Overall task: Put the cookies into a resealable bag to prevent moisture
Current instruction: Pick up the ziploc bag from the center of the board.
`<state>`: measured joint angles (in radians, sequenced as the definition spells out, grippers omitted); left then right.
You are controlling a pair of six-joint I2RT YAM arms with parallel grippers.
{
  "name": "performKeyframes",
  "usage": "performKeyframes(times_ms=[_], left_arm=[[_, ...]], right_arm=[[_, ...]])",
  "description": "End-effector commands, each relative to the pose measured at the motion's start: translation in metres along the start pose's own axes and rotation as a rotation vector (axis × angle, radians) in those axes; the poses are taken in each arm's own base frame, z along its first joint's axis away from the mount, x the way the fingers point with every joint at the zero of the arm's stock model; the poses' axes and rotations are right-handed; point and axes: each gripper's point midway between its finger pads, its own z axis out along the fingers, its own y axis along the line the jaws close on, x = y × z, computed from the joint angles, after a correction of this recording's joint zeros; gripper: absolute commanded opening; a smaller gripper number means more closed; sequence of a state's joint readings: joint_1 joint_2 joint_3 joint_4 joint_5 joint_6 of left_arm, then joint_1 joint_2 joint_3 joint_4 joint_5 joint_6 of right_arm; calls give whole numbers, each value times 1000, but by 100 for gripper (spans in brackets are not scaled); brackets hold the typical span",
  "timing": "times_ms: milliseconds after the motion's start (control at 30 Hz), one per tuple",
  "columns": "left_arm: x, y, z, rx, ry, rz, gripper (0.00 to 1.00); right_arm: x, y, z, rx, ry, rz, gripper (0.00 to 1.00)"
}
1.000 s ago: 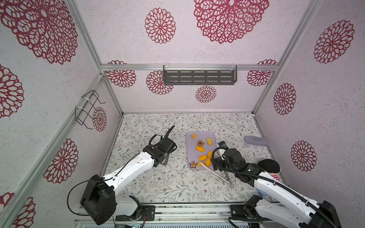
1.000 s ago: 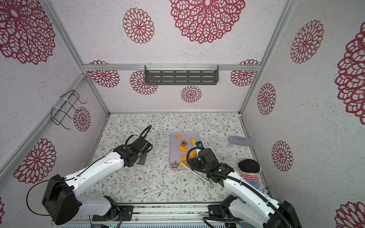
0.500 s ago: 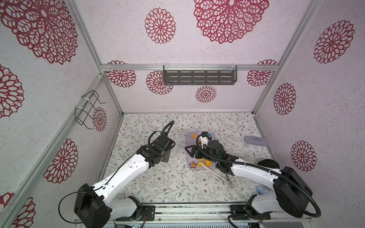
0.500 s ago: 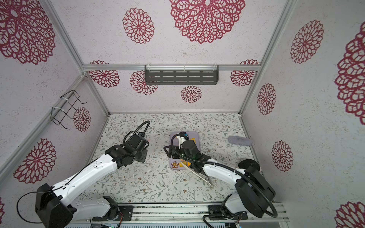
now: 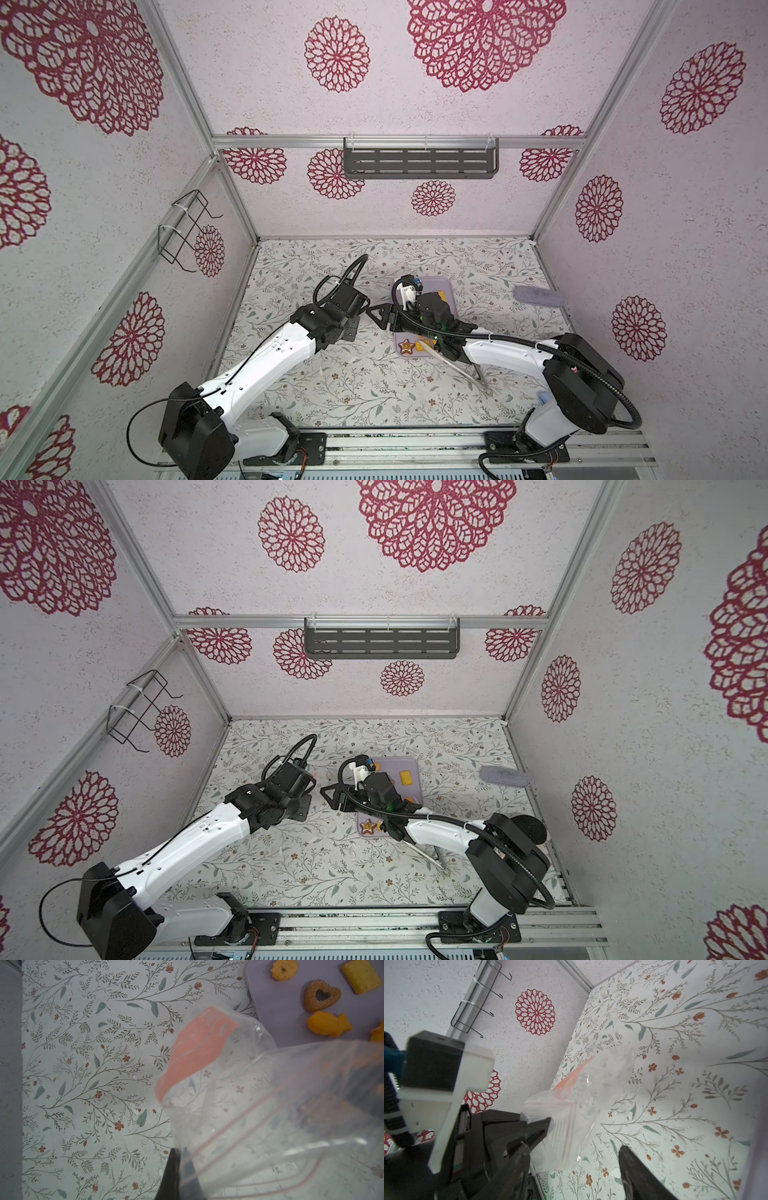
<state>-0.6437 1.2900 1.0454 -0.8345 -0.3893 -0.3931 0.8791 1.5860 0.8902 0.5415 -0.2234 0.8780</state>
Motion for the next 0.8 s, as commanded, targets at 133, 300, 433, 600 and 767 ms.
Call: performKeyframes(times_ms=[133,300,433,600,767], left_arm=[[-15,-2,-7,8,-43,-6,0],[-19,-4,-10,22,-35,-17,0],[-21,-6,-13,25,-14,-17,0],[-29,-13,-11,43,4,-26,0],[-38,-9,-11,49,4,-69,0]], right_arm=[[-8,14,13,-32,-5,14,56],[2,0,21,40,35,4,36],[9,-7,25,85,62,-15,21],[20,-6,29,97,101,-41,9],[30,-9,32,98,143,-35,10]])
